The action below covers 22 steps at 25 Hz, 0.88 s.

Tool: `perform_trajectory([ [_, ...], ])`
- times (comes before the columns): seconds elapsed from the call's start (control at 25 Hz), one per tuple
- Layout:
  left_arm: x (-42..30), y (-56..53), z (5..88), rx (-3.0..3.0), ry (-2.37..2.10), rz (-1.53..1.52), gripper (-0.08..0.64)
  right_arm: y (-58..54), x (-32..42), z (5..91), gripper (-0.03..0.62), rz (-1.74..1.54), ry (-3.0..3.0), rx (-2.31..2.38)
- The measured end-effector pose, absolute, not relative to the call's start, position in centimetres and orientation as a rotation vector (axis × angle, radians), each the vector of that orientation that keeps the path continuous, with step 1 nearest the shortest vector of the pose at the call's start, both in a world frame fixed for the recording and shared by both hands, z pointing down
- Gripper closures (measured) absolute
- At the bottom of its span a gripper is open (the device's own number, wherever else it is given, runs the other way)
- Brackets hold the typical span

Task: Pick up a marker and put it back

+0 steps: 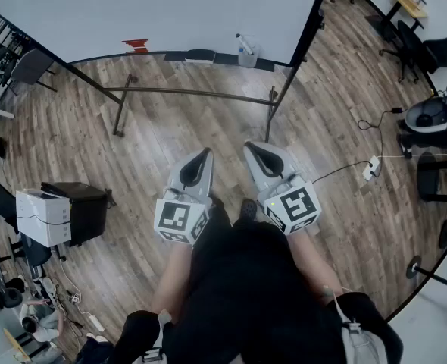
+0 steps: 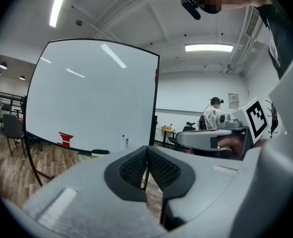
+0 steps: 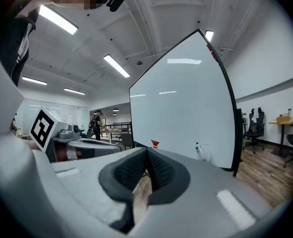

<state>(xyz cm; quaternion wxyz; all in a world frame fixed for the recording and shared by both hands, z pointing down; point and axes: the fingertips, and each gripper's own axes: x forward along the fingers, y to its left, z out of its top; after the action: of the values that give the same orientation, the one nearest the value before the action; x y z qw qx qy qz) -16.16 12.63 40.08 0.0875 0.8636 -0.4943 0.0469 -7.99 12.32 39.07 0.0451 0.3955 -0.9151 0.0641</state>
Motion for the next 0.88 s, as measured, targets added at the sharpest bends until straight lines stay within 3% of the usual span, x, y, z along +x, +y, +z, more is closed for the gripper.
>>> perform_trajectory([
  [0.48, -17.1, 13.0, 39.8, 2.544, -1.512, 0.133, 0.549, 12.1, -8.8, 38.6, 0.591, 0.177, -2.811, 1.158],
  [0.88, -13.8, 13.7, 40.3, 2.536, -1.507, 0.146, 0.549, 12.6, -3.4, 38.3, 0.591, 0.281, -2.839, 1.315],
])
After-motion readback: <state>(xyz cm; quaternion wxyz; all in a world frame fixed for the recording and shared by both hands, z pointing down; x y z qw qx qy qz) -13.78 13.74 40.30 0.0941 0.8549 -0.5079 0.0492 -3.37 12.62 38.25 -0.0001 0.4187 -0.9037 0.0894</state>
